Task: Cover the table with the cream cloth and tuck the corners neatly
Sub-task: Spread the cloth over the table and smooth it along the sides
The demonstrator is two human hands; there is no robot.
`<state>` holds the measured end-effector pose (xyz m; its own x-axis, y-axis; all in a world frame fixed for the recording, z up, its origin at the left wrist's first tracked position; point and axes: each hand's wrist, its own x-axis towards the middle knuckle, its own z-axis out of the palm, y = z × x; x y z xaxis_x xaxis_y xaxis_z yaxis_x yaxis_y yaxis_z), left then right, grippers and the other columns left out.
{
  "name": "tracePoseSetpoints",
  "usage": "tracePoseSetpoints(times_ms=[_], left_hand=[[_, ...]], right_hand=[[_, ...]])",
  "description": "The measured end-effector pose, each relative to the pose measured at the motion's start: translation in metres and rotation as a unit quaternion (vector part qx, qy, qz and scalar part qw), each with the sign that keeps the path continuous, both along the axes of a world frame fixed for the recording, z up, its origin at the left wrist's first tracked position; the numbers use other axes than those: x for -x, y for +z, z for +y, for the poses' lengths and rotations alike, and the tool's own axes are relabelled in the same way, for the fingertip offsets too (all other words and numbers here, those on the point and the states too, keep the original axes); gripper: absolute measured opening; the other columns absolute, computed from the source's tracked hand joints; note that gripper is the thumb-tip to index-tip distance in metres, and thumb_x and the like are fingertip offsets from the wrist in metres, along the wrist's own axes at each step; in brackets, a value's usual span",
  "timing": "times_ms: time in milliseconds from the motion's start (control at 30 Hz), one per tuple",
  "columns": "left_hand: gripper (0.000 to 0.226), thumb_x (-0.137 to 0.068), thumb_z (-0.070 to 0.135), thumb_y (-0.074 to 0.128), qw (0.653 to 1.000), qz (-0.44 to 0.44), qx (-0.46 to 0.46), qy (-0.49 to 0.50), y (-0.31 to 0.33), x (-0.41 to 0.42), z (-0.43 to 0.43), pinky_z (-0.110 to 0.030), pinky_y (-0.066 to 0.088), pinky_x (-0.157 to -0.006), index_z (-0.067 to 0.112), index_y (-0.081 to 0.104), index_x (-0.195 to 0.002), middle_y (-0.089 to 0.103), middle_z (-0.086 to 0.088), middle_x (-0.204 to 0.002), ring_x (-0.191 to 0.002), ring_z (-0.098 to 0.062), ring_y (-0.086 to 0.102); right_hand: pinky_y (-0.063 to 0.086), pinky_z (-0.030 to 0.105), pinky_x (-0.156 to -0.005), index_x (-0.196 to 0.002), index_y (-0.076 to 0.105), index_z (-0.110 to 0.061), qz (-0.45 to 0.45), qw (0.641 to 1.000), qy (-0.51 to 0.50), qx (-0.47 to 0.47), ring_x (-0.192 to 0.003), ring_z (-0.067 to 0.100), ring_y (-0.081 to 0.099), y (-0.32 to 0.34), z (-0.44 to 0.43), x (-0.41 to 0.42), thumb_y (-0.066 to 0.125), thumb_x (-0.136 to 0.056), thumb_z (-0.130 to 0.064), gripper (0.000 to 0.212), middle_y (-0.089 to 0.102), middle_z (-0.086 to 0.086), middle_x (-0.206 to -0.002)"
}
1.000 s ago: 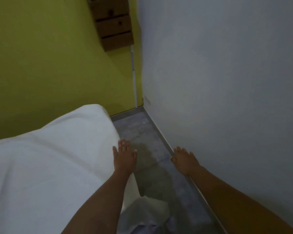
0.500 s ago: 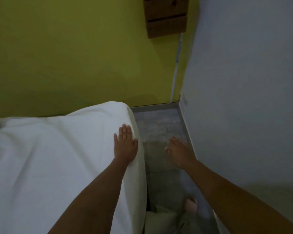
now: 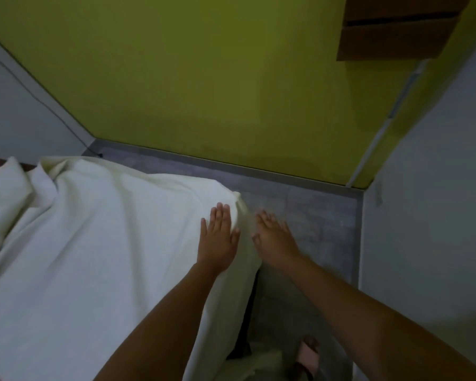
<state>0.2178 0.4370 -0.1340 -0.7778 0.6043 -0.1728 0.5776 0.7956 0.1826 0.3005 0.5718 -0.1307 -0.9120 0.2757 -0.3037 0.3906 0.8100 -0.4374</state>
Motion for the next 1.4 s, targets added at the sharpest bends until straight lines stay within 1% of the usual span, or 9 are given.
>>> tracePoseSetpoints(times_ms=[367,500,733,800,933,1067,1133,1267,1400], left_hand=[[0.061,-0.095,0.050,0.000,1.000,-0.010,-0.018,0.015,-0.005,0.003,0.010,-0.035,-0.012,-0.118,0.024,-0.014,-0.149,-0.025,0.006,-0.153,-0.143,-0.014,-0.023],[0.059,-0.095,0.050,0.001,0.999,-0.012,-0.022,0.023,-0.005,0.002,0.012,-0.036,-0.010,-0.120,0.027,-0.015,-0.147,-0.021,0.007,-0.155,-0.145,-0.013,-0.020],[0.059,-0.095,0.050,0.001,0.999,-0.017,-0.005,0.043,-0.002,0.001,0.013,-0.036,-0.006,-0.121,0.026,-0.014,-0.147,-0.017,0.006,-0.156,-0.146,-0.012,-0.017],[0.059,-0.094,0.050,-0.001,0.999,-0.020,0.006,0.050,0.002,0.000,0.015,-0.037,-0.007,-0.121,0.026,-0.016,-0.146,-0.017,0.005,-0.157,-0.146,-0.013,-0.017],[0.058,-0.097,0.045,0.004,0.997,-0.013,0.028,0.074,0.005,-0.004,0.022,-0.036,-0.011,-0.119,0.025,-0.014,-0.148,-0.019,0.004,-0.156,-0.145,-0.014,-0.019],[0.055,-0.100,0.039,0.007,0.994,-0.003,0.034,0.105,0.003,-0.009,0.028,-0.038,-0.008,-0.121,0.023,-0.012,-0.149,-0.016,0.003,-0.157,-0.146,-0.014,-0.017],[0.055,-0.100,0.037,0.010,0.995,0.001,0.029,0.098,0.003,-0.011,0.030,-0.038,-0.007,-0.120,0.021,-0.008,-0.150,-0.011,0.001,-0.158,-0.147,-0.016,-0.013],[0.053,-0.100,0.036,0.007,0.996,-0.021,0.006,0.092,0.010,-0.008,0.030,-0.034,-0.009,-0.120,0.022,-0.008,-0.149,-0.010,0.002,-0.158,-0.147,-0.014,-0.014],[0.050,-0.104,0.022,0.017,0.993,-0.026,-0.025,0.113,0.014,0.024,0.065,-0.038,-0.002,-0.122,0.020,0.001,-0.151,-0.005,0.003,-0.157,-0.147,-0.014,-0.007]], right_hand=[[0.001,0.045,-0.117,-0.151,0.016,-0.016,0.061,0.996,0.066,0.001,-0.146,0.018,0.011,0.009,0.039,0.076,0.022,-0.103,-0.030,0.050,0.013,0.002,-0.159],[0.001,0.047,-0.116,-0.148,0.027,-0.018,0.087,0.989,0.120,-0.021,-0.143,0.016,0.022,0.003,0.036,0.089,0.032,-0.101,-0.026,0.047,0.027,-0.001,-0.156],[0.030,0.049,-0.106,-0.114,0.066,-0.021,0.221,0.966,0.116,-0.069,-0.100,0.019,0.064,-0.014,0.041,0.091,0.062,-0.088,-0.025,0.027,0.071,-0.002,-0.107],[0.035,0.043,-0.096,-0.102,0.069,-0.022,0.253,0.956,0.123,-0.081,-0.088,0.020,0.063,-0.014,0.048,0.093,0.066,-0.084,-0.026,0.019,0.073,-0.003,-0.091],[0.027,0.035,-0.078,-0.086,0.069,-0.023,0.282,0.936,0.180,-0.107,-0.077,0.021,0.059,-0.009,0.068,0.098,0.070,-0.077,-0.026,0.009,0.071,-0.005,-0.077],[0.026,0.033,-0.071,-0.077,0.069,-0.022,0.271,0.932,0.205,-0.125,-0.071,0.024,0.057,-0.001,0.105,0.111,0.072,-0.067,-0.014,0.013,0.066,-0.004,-0.064],[0.033,0.035,-0.072,-0.073,0.068,-0.018,0.270,0.937,0.172,-0.141,-0.071,0.026,0.058,0.004,0.132,0.123,0.059,-0.069,-0.009,0.013,0.063,0.001,-0.059],[0.035,0.040,-0.078,-0.084,0.071,-0.008,0.234,0.953,0.117,-0.151,-0.083,0.033,0.058,0.013,0.163,0.149,0.060,-0.069,0.004,0.022,0.066,0.013,-0.065],[0.035,0.037,-0.077,-0.087,0.069,-0.017,0.216,0.957,0.117,-0.152,-0.084,0.029,0.059,0.008,0.151,0.155,0.066,-0.068,0.001,0.026,0.070,0.004,-0.077]])
